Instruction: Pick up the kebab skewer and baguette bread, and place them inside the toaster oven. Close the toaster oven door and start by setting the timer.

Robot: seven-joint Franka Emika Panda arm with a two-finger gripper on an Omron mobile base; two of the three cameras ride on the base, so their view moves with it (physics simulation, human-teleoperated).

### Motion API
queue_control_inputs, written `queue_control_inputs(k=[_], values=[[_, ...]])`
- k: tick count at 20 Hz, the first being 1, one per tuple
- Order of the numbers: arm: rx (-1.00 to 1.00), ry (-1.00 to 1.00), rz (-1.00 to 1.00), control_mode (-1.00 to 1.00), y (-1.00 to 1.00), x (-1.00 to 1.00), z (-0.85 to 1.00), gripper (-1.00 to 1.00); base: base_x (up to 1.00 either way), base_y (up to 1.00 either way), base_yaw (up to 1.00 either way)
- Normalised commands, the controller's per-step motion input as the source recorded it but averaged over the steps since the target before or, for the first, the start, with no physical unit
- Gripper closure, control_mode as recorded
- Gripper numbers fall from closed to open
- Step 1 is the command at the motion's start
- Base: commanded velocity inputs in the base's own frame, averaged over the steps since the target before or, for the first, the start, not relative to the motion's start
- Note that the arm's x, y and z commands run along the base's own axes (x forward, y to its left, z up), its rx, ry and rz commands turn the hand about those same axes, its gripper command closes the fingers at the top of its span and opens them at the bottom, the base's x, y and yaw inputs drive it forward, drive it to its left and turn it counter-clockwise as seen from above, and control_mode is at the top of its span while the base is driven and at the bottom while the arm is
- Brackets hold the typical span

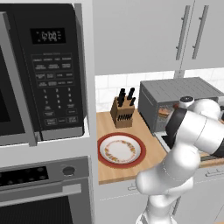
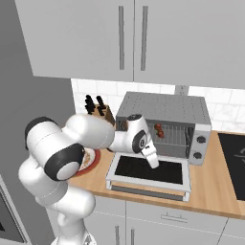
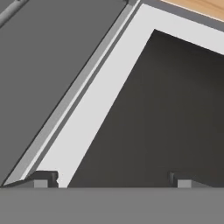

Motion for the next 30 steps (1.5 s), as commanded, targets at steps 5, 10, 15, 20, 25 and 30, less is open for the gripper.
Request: queue_control_inputs(k=[5, 10, 15, 20, 25, 30], values=[[0.04, 0.00, -0.03, -1.00, 0.00, -0.31, 0.00, -1.00, 0.00, 0.00, 0.00], [0.05, -0.01, 0.01, -1.00, 0.00, -0.78, 0.04, -1.00, 0.00, 0.00, 0.00], [0.03, 0.01, 0.15, -1.00, 0.00, -1.00, 0.18, -1.00, 0.00, 0.00, 0.00], [0.03, 0.16, 0.36, -1.00, 0.00, -0.94, 0.11, -1.00, 0.00, 0.00, 0.00], [0.00, 0.23, 0.46, -1.00, 0.00, -0.65, 0.00, -1.00, 0.00, 0.00, 0.00], [0.00, 0.23, 0.46, -1.00, 0.00, -0.07, -0.22, -1.00, 0.00, 0.00, 0.00]])
